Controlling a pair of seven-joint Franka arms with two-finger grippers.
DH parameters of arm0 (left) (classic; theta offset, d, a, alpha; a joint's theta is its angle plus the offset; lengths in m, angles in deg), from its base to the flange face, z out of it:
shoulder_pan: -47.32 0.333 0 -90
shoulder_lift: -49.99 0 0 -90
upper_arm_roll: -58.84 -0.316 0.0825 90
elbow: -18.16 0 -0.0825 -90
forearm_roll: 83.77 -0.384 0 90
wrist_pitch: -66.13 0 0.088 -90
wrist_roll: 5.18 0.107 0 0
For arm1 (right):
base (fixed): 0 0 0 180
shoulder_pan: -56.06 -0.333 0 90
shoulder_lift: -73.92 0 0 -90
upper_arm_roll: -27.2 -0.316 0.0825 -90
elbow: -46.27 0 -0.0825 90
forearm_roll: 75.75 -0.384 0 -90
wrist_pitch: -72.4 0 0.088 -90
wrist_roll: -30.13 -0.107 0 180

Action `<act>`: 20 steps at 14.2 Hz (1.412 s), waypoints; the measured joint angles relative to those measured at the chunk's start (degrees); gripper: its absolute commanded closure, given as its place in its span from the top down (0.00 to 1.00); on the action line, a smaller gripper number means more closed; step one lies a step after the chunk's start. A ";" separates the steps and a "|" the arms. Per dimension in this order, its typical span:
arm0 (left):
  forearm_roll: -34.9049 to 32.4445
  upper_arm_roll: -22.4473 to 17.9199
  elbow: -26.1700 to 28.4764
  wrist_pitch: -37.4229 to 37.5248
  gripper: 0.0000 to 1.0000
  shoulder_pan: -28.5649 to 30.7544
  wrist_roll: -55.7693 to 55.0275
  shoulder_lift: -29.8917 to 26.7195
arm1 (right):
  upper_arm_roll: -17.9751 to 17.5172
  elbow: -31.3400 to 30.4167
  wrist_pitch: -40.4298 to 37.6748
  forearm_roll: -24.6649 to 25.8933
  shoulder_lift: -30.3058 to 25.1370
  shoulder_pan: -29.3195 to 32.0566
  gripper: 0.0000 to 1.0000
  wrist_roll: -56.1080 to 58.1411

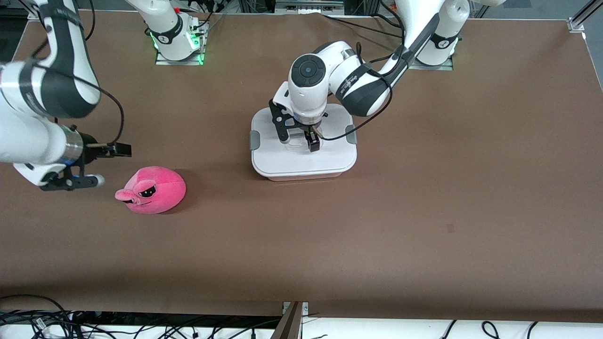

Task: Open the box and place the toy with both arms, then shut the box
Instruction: 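Reach the left gripper to the lid handle while the right gripper reaches the toy, then lift the white lid off the box with the left gripper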

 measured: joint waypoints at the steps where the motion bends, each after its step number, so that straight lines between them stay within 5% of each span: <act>1: -0.06 0.00 0.00 -0.10 0.00 -0.08 0.12 0.36 | 0.00 -0.47 1.93 0.02 1.58 0.00 1.00 1.67; 14: -0.08 0.35 -1.91 4.60 0.00 -0.57 1.28 -1.48 | 0.01 -9.69 23.31 0.05 5.30 0.01 0.96 11.91; 15: -0.07 0.81 -2.32 4.75 0.00 -0.51 1.24 -2.12 | -0.02 -9.72 24.12 0.05 5.48 -0.01 0.82 11.96; 18: -0.07 1.99 -3.00 8.47 0.00 -0.56 1.07 -5.46 | -0.10 -9.75 25.66 0.04 5.85 -0.10 0.16 12.01; 19: -0.05 1.90 -3.17 10.68 0.00 -0.36 0.87 -7.01 | -0.11 -9.74 25.87 0.04 5.97 -0.14 0.00 12.02; 20: 0.03 1.83 -3.27 13.40 0.00 0.55 0.56 -8.67 | -0.13 -9.74 26.10 0.04 6.05 -0.20 0.00 12.02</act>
